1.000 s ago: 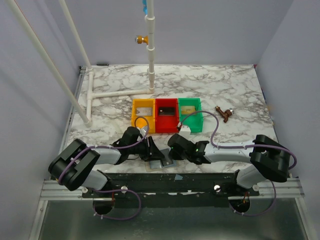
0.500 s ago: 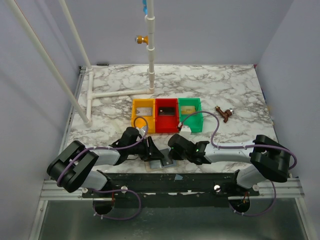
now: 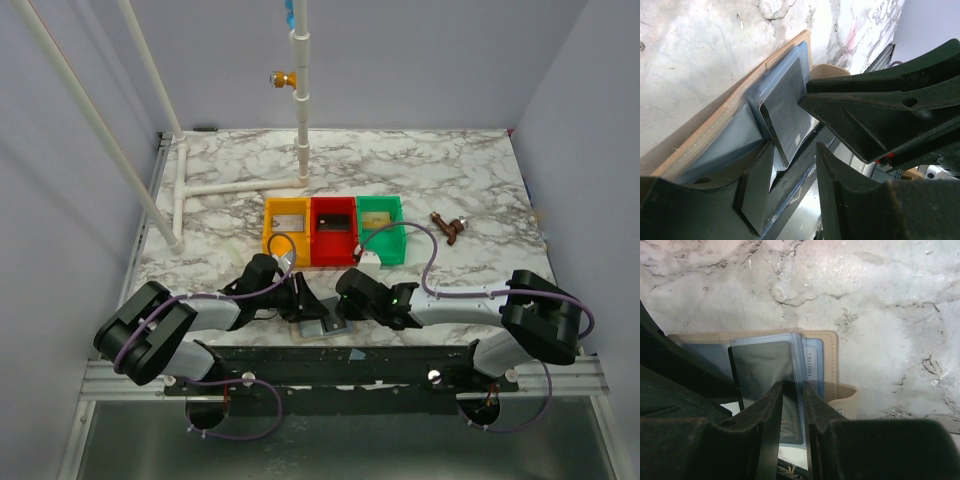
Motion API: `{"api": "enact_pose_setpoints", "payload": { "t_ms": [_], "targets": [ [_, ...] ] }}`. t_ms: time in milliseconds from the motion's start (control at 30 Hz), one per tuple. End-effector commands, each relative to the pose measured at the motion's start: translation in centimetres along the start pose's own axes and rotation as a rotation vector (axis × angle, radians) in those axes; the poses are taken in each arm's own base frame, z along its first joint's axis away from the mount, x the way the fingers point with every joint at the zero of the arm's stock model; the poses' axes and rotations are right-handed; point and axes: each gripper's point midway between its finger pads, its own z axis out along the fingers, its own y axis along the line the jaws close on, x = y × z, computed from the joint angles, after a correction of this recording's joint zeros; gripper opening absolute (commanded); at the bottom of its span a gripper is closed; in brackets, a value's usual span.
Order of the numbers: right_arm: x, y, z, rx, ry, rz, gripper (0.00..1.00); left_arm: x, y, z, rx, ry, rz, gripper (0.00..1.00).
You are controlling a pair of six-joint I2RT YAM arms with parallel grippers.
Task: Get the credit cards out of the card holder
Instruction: Remove the credit card from the card holder.
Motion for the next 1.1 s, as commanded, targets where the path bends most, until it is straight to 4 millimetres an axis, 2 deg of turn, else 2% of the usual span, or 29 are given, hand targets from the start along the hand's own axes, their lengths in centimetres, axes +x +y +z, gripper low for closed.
{"api": "enact_pose_setpoints", "payload": {
  "t_ms": [0,233,400,533,633,833,1067],
  "targets": [
    [3.1,-2.3,0.1,0.062,0.102,-0.080,0.25,-0.7,-2.9,-0.3,0.110,-0.016,0.061,0.41],
    [3.4,-2.3,0.2,0.069,0.114,-0.092,0.28,-0.8,-3.1,-0.5,0.119,-0.020,0.063,0.41],
    [1.9,-2.0,-0.9,0.076,0.066,-0.073,0.30,-0.9,-2.0,-0.5,0.076,-0.021,0.058,0.40],
    [-0.6,-0.5,-2.4,0.045,0.002,-0.079,0.47,-1.2,-0.3,-0.7,-0.023,-0.042,0.061,0.40],
    [-1.5,0.4,-2.8,0.039,-0.005,-0.114,0.53,-1.5,0.1,-1.2,-0.070,-0.067,0.078,0.40],
    [-1.3,0.9,-1.6,0.068,0.022,-0.150,0.55,-2.1,0.2,-2.0,-0.131,-0.100,0.098,0.40],
    [-0.4,1.3,-0.7,0.091,0.060,-0.186,0.57,-1.7,1.7,-1.7,-0.158,-0.083,0.036,0.36]
  ]
}}
